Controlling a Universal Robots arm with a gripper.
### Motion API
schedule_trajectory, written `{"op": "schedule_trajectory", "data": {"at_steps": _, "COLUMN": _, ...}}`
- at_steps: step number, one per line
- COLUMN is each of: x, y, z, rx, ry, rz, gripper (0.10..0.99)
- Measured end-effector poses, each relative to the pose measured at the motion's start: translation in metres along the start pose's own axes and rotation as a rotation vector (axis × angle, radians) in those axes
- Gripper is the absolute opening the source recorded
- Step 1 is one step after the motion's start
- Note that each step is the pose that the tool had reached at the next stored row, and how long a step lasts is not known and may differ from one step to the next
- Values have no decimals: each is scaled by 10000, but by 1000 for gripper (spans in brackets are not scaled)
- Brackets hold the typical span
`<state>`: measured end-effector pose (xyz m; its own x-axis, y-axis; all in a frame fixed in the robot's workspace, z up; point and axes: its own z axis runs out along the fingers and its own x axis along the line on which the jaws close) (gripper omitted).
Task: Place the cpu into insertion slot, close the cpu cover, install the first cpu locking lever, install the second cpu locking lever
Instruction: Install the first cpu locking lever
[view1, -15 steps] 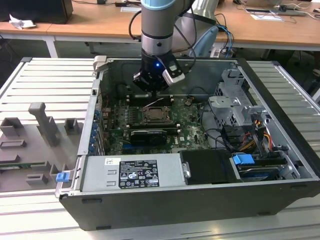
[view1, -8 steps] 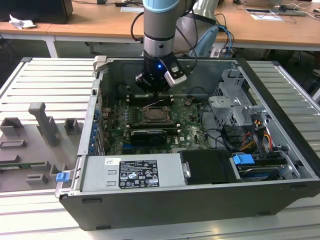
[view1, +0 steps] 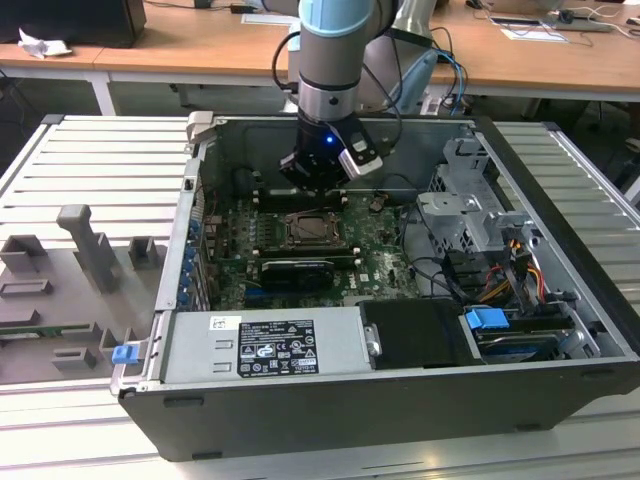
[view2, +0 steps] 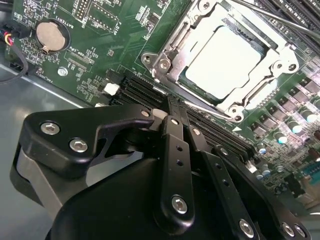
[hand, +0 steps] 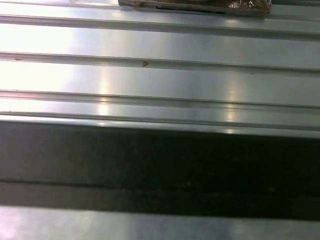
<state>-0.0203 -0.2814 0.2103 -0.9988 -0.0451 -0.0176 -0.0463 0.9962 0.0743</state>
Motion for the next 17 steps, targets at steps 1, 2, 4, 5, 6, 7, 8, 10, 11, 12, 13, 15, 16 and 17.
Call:
{"op": "schedule_trajectory", "data": {"at_steps": 1, "x": -1, "y": -1, "z": 14, "rx": 4, "ry": 1, "rz": 1, "gripper": 106}}
{"op": "schedule_trajectory", "data": {"at_steps": 2, "x": -3, "y": -2, "z": 23, "rx": 9, "ry": 1, "rz": 0, "gripper": 106}}
{"op": "schedule_trajectory", "data": {"at_steps": 4, "x": -5, "y": -5, "z": 55, "rx": 60, "ry": 4, "rz": 0, "gripper": 106}}
{"op": "schedule_trajectory", "data": {"at_steps": 5, "x": -5, "y": -5, "z": 59, "rx": 66, "ry": 6, "rz": 0, "gripper": 106}}
{"op": "schedule_trajectory", "data": {"at_steps": 6, "x": -5, "y": -6, "z": 60, "rx": 70, "ry": 7, "rz": 0, "gripper": 106}}
{"op": "schedule_trajectory", "data": {"at_steps": 7, "x": -5, "y": -6, "z": 62, "rx": 71, "ry": 7, "rz": 1, "gripper": 106}}
{"op": "schedule_trajectory", "data": {"at_steps": 8, "x": -5, "y": -5, "z": 63, "rx": 69, "ry": 5, "rz": 2, "gripper": 106}}
{"op": "schedule_trajectory", "data": {"at_steps": 10, "x": -5, "y": -5, "z": 63, "rx": 68, "ry": 4, "rz": 2, "gripper": 106}}
{"op": "schedule_trajectory", "data": {"at_steps": 11, "x": -5, "y": -5, "z": 63, "rx": 67, "ry": 4, "rz": 2, "gripper": 106}}
{"op": "schedule_trajectory", "data": {"at_steps": 12, "x": -6, "y": -4, "z": 56, "rx": 64, "ry": 2, "rz": 2, "gripper": 106}}
{"op": "schedule_trajectory", "data": {"at_steps": 13, "x": -6, "y": -4, "z": 50, "rx": 66, "ry": 5, "rz": 2, "gripper": 106}}
{"op": "schedule_trajectory", "data": {"at_steps": 15, "x": -7, "y": -6, "z": 61, "rx": 97, "ry": 11, "rz": 1, "gripper": 106}}
{"op": "schedule_trajectory", "data": {"at_steps": 16, "x": -7, "y": -7, "z": 65, "rx": 102, "ry": 12, "rz": 1, "gripper": 106}}
{"op": "schedule_trajectory", "data": {"at_steps": 17, "x": -7, "y": -8, "z": 76, "rx": 113, "ry": 11, "rz": 1, "gripper": 106}}
